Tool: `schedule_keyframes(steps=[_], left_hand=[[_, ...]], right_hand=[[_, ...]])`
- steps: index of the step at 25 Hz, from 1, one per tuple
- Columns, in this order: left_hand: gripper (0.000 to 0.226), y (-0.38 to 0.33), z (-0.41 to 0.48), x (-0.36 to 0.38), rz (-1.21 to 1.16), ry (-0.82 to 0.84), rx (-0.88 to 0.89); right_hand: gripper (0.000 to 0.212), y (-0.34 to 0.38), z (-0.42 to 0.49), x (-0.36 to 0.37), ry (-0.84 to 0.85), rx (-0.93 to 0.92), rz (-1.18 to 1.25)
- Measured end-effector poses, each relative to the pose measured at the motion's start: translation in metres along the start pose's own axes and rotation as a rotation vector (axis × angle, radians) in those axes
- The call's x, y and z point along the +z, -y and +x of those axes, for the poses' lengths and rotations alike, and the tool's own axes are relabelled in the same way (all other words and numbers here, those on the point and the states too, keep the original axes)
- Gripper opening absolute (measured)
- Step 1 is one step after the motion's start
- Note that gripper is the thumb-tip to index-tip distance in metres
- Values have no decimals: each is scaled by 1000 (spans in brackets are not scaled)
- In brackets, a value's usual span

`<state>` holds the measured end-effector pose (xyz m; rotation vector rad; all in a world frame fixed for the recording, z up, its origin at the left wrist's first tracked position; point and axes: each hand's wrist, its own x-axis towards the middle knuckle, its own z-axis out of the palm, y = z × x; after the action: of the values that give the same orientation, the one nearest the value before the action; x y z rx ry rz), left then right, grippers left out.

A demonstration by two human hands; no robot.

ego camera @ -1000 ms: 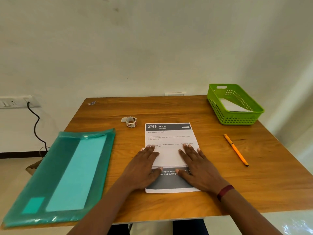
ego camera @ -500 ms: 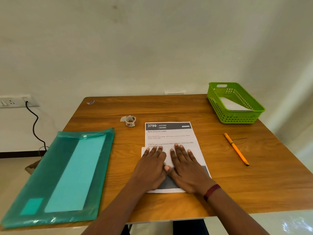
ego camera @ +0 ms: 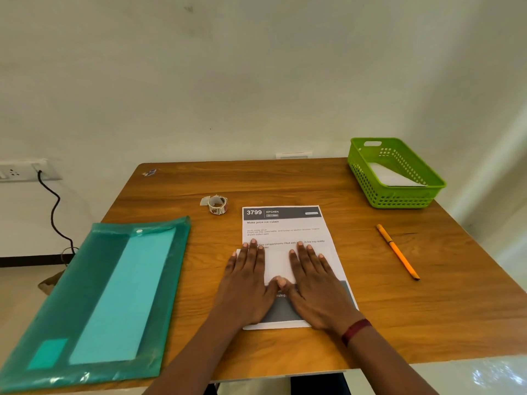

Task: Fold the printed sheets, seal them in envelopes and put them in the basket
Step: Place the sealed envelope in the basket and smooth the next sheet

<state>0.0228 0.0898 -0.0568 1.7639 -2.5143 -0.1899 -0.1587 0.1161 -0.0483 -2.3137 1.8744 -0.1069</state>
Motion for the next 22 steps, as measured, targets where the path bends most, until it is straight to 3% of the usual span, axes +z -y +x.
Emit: schedule_keyframes(steps=[5, 22], left_hand=[[90, 1, -2, 2, -21, -13, -41], [86, 0, -4, 0, -61, -62, -47]], right_hand=[[96, -13, -1, 5, -49, 72, -22], [86, -11, -3, 3, -87, 73, -36]])
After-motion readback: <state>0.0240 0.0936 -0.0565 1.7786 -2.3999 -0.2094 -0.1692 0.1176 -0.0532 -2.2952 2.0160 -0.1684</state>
